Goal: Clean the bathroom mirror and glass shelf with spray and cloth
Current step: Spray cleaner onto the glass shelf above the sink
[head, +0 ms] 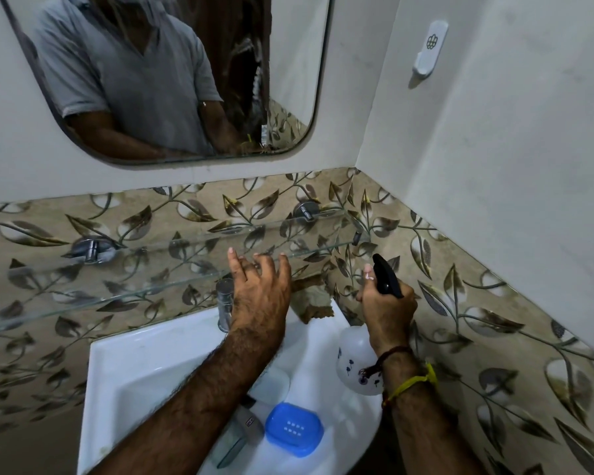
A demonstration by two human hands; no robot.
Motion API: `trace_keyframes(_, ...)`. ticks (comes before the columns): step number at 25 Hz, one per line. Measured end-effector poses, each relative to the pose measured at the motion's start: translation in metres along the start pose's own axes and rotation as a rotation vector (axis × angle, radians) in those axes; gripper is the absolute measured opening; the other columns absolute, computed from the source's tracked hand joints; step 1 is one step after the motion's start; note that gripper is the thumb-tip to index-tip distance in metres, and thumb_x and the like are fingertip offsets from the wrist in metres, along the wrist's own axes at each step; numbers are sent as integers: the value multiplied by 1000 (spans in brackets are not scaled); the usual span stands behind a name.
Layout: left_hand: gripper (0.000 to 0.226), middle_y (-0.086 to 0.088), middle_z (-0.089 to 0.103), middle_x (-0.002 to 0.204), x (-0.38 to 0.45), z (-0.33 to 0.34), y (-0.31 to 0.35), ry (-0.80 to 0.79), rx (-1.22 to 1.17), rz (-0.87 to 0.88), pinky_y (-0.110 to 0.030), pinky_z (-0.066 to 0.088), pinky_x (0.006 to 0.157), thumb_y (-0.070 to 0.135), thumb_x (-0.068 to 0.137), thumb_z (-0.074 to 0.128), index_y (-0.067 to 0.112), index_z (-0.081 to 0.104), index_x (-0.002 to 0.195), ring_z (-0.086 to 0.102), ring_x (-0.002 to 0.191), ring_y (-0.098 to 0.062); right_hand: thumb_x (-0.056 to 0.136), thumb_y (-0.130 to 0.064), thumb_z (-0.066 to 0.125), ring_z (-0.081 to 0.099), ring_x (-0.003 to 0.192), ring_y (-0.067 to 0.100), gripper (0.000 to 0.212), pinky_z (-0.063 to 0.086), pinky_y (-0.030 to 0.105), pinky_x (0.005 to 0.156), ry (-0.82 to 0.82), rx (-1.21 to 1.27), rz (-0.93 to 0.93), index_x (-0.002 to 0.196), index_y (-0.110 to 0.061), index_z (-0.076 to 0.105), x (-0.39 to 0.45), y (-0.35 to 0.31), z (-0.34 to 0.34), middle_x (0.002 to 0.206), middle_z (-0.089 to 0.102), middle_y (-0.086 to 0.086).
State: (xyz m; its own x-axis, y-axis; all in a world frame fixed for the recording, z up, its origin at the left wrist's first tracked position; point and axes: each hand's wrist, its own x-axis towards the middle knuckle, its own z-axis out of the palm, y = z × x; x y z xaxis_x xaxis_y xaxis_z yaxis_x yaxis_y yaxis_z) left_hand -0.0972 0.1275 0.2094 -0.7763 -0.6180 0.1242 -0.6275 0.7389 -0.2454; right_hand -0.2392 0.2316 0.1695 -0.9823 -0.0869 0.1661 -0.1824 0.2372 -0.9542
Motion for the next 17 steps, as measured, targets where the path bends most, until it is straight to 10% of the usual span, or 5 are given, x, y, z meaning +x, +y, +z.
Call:
trace_keyframes(11, 93, -8, -4, 167, -16, 40, -25, 92, -215, -38, -68, -14, 114, 43, 95, 58, 16, -6, 157, -3, 154, -27, 86, -30, 76, 54, 55, 23, 37, 41, 28, 56, -93, 11, -141, 60, -12, 58, -36, -4, 21, 54, 58, 7)
trace_keyframes(17, 104, -13, 27, 161, -41, 68, -45, 237, -231, -207, -70, 7, 115, 36, 68, 86, 13, 32, 153, 22, 150, -33, 85, -23, 77, 53, 53, 16, 28, 38, 22, 59, -155, 49, -200, 65, -8, 67, -57, -10, 38, 52, 54, -4)
